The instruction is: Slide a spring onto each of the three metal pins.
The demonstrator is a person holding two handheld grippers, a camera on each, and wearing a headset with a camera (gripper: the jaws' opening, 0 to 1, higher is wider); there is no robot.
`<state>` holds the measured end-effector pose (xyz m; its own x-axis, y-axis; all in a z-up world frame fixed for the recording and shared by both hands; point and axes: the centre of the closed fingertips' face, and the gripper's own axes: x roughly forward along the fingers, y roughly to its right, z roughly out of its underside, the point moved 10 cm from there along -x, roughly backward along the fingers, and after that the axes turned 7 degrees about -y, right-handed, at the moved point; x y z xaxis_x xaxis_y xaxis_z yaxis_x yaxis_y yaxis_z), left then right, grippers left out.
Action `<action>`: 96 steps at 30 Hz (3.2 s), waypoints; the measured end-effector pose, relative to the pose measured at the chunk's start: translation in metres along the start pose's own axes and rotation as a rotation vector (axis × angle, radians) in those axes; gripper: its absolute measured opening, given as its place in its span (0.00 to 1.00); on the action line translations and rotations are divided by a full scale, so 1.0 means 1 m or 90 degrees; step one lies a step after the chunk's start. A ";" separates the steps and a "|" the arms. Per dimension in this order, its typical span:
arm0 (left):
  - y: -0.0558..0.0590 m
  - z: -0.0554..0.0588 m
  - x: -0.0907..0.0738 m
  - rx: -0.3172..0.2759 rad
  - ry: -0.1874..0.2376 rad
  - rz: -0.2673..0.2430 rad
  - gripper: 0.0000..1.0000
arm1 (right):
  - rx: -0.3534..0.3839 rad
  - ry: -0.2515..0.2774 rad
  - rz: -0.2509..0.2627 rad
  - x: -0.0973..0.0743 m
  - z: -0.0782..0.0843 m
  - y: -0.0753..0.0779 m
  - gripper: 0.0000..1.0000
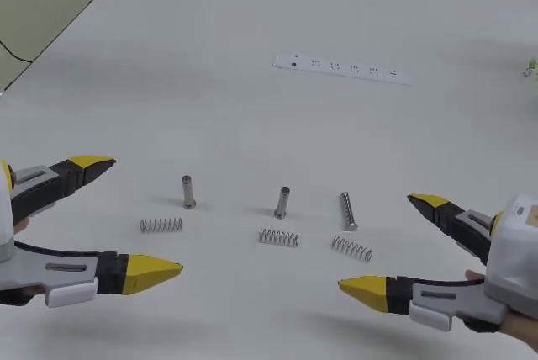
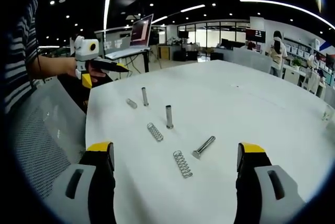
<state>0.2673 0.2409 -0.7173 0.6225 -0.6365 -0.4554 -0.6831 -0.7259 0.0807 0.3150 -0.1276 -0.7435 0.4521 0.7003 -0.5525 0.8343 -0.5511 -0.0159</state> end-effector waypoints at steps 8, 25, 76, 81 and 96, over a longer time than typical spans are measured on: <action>-0.002 0.001 0.003 0.005 -0.008 0.007 0.98 | -0.001 -0.002 0.004 -0.002 0.001 0.001 0.98; -0.013 -0.004 0.003 0.018 -0.010 0.008 0.98 | 0.004 -0.005 0.008 -0.004 0.003 0.003 0.97; -0.012 0.001 0.005 0.010 -0.018 0.009 0.96 | 0.034 -0.045 -0.013 0.010 -0.021 0.022 0.63; -0.013 0.003 0.003 0.004 -0.014 0.004 0.96 | 0.050 -0.071 -0.005 0.015 -0.026 0.030 0.53; -0.012 0.007 0.002 0.003 -0.024 0.004 0.95 | 0.108 -0.171 0.021 0.050 -0.039 0.051 0.28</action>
<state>0.2742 0.2503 -0.7251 0.6038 -0.6308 -0.4874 -0.6888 -0.7206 0.0793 0.3928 -0.1031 -0.7396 0.3597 0.5482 -0.7550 0.7460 -0.6550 -0.1203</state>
